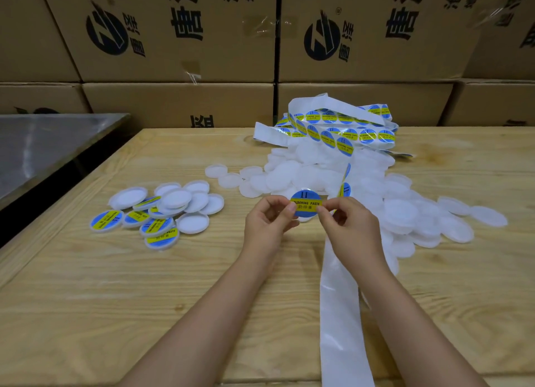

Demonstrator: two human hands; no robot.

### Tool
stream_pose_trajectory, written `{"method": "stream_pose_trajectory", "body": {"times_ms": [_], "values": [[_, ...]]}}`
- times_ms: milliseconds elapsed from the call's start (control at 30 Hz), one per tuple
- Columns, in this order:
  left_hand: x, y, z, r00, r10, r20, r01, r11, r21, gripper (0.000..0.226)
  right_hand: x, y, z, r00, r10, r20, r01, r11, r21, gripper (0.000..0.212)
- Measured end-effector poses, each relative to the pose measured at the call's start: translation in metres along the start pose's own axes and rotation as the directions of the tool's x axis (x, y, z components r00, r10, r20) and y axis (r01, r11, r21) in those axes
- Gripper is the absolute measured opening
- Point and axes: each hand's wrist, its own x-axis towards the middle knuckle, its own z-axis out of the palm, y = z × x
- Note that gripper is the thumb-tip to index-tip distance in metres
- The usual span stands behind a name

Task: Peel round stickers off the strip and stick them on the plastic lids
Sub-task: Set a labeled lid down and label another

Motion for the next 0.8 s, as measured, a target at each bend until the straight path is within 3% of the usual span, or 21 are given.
{"method": "stream_pose_trajectory", "body": {"times_ms": [100, 167, 200, 300, 333, 400, 500, 600, 700, 800], "values": [[0.001, -0.004, 0.002, 0.999, 0.039, -0.027, -0.035, 0.986, 0.16, 0.015, 0.003, 0.004, -0.002, 0.996, 0.089, -0.005, -0.088, 0.994, 0.067, 0.015], [0.001, -0.006, -0.001, 0.991, 0.131, 0.01, -0.125, 0.92, 0.37, 0.027, 0.004, 0.007, -0.002, 0.99, 0.138, -0.018, -0.136, 0.987, 0.085, 0.012], [0.003, -0.007, -0.004, 0.98, 0.189, 0.066, -0.195, 0.828, 0.525, 0.036, 0.005, 0.008, -0.002, 0.987, 0.157, -0.035, -0.154, 0.984, 0.095, 0.01], [0.006, -0.011, -0.009, 0.94, 0.189, 0.284, -0.333, 0.337, 0.88, 0.044, 0.007, 0.011, -0.004, 0.976, 0.2, -0.082, -0.187, 0.972, 0.141, 0.01], [0.006, -0.013, -0.009, 0.942, 0.137, 0.306, -0.331, 0.226, 0.916, 0.044, 0.007, 0.011, -0.004, 0.974, 0.209, -0.088, -0.194, 0.97, 0.149, 0.01], [0.005, -0.017, -0.009, 0.953, 0.045, 0.301, -0.304, 0.118, 0.945, 0.044, 0.008, 0.012, -0.003, 0.973, 0.215, -0.086, -0.201, 0.968, 0.149, 0.01], [0.003, -0.021, -0.01, 0.964, 0.003, 0.267, -0.267, 0.059, 0.962, 0.043, 0.008, 0.014, -0.004, 0.973, 0.219, -0.077, -0.205, 0.966, 0.155, 0.009], [0.004, -0.019, -0.01, 0.961, 0.074, 0.266, -0.27, 0.049, 0.962, 0.037, 0.008, 0.015, -0.004, 0.973, 0.218, -0.078, -0.206, 0.968, 0.144, 0.009], [0.005, -0.016, -0.01, 0.969, 0.129, 0.213, -0.235, 0.188, 0.954, 0.024, 0.009, 0.016, -0.004, 0.973, 0.216, -0.08, -0.204, 0.969, 0.138, 0.008], [0.006, -0.011, -0.011, 0.988, 0.113, 0.109, -0.147, 0.419, 0.896, 0.013, 0.009, 0.016, -0.004, 0.974, 0.218, -0.068, -0.207, 0.969, 0.135, 0.007]]}}
